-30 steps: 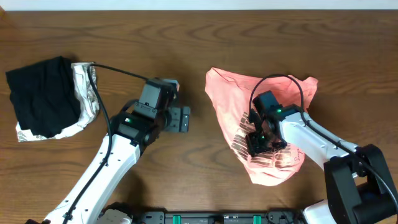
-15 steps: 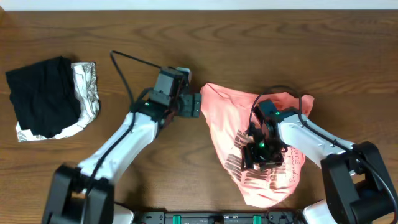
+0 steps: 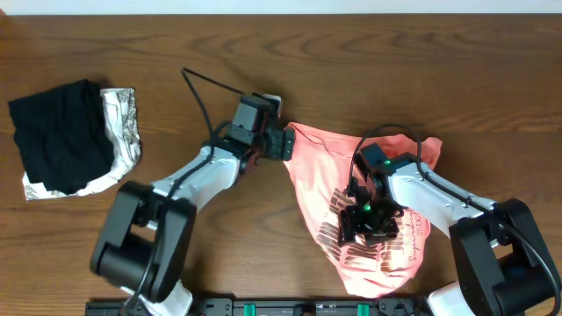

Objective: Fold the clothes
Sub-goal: 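Reach the left gripper to the shirt's left edge and grasp it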

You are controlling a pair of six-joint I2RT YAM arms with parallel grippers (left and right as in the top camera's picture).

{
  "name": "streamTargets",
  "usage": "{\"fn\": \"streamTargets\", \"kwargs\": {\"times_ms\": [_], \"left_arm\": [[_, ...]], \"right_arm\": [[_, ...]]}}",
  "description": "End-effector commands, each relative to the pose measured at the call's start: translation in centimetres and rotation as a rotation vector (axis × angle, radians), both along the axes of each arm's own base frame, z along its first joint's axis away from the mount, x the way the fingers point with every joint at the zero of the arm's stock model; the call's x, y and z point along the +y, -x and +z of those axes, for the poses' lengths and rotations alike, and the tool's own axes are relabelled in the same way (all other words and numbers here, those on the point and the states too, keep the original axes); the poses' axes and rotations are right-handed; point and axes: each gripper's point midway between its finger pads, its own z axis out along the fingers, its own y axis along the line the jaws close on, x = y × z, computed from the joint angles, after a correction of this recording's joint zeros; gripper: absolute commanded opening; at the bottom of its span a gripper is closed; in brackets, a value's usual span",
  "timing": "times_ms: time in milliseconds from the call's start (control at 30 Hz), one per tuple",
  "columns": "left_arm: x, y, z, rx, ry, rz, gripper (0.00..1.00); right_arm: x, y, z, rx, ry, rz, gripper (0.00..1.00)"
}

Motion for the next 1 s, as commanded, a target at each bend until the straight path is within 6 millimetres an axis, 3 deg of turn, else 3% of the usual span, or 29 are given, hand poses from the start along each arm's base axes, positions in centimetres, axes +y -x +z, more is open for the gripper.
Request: {"fn": "streamTargets", "kwargs": {"times_ms": [0,200,467,533,667,800,967], "left_arm": [[-2.1,0.2,-1.0,-0.006,0.011,-0.078,0.88],[-4.1,0.1,-2.1,-0.064,-0.007,-0.166,0.87],[-4.2,0.0,-3.1,-0.058,-0.009,-0.166,0.85],[-4.2,0.0,-3.1,-0.059,-0.008,-0.166,0.64],[-4.2,-0.2,-2.5,-0.069,-0.003,-0.164,0.06],[-4.2,-0.9,0.1,-0.131,0.004,-0.148,0.06],[-3.4,-1.7,7.4,-0.285,0.018,-0.104,0.06]], "right_arm": [[0.0,0.9,-0.7,0.030,0.009,0.003,0.68],[0.1,0.9,-0.7,0.030,0.009,0.003,0.68],[0.1,0.7,-0.8,0.023,0.005,0.003,0.67],[0.2,0.5,-0.8,0.015,0.002,0.003,0.66],[0.2,0.4,-0.9,0.011,0.001,0.003,0.61],[0.8,-0.8,-1.1,-0.041,-0.023,0.002,0.51],[1.4,-4.3,-0.2,-0.169,-0.028,0.013,0.45]]}}
